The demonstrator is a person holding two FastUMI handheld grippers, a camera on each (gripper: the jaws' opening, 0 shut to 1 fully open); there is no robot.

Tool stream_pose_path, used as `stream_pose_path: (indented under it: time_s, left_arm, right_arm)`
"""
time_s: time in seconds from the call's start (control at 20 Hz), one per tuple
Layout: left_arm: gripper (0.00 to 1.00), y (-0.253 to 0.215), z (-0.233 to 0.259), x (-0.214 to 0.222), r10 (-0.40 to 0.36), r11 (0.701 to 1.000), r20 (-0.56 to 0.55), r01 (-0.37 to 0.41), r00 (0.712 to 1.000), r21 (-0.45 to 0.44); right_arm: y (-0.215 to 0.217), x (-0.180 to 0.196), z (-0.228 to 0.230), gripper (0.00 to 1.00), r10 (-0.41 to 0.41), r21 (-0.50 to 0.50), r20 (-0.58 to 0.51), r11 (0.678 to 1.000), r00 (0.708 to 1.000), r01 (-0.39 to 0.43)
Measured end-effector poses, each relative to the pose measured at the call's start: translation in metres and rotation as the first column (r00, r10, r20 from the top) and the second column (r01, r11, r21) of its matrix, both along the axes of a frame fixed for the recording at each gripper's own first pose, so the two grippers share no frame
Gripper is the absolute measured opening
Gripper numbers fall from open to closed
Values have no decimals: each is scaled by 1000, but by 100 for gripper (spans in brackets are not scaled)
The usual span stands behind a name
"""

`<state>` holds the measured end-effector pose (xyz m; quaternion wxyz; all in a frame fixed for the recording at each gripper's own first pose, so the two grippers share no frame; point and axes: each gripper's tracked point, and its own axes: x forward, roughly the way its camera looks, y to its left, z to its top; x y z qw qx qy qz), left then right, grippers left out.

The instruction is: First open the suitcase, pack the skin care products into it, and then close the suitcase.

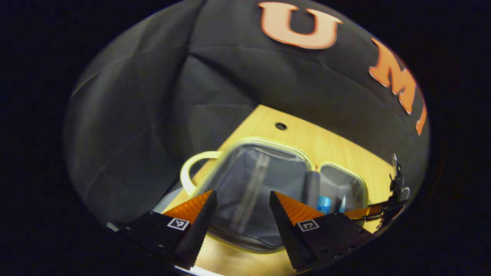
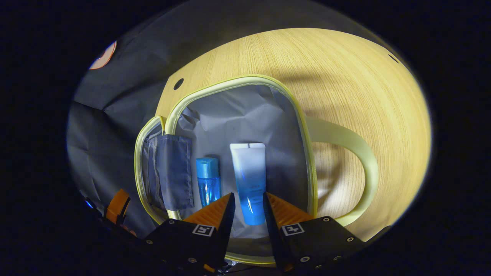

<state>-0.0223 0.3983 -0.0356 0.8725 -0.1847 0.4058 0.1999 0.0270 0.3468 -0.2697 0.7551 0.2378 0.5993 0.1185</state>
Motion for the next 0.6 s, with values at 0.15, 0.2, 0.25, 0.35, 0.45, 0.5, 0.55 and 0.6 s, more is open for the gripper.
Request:
stream_pose_path:
  time_s: [0.15, 0.2, 0.25, 0.35, 0.45, 0.5, 0.55, 0.6]
  left_arm:
    - [88, 51, -11, -15, 173, 983, 85, -166, 981, -83]
    - [88, 60, -19, -18, 206, 973, 94, -193, 974, -124]
    - [88, 68, -27, -21, 236, 961, 96, -218, 967, -170]
    - [88, 85, -27, -30, 307, 921, 117, -263, 945, -287]
    - [88, 106, -33, -31, 385, 871, 134, -312, 913, -380]
    - [88, 113, -44, -33, 404, 858, 127, -327, 906, -396]
    - [88, 121, -49, -35, 416, 851, 124, -338, 901, -402]
    - [88, 123, -55, -32, 419, 841, 115, -337, 901, -422]
  right_arm:
    - [-7, -4, 19, 62, 6, 18, 61, 1000, 998, -7]
    - [-10, -7, 25, 69, 11, 22, 83, 1000, 997, -13]
    - [-15, -10, 31, 71, 14, 24, 104, 1000, 994, -17]
    - [-24, -14, 40, 78, 11, 29, 144, 999, 989, -16]
    - [-39, -19, 53, 84, -7, 43, 177, 999, 984, 0]
    - [-48, -19, 59, 87, -24, 49, 200, 999, 980, 14]
    - [-60, -18, 64, 89, -40, 41, 217, 999, 975, 32]
    - [-69, -17, 70, 93, -56, 42, 241, 998, 969, 47]
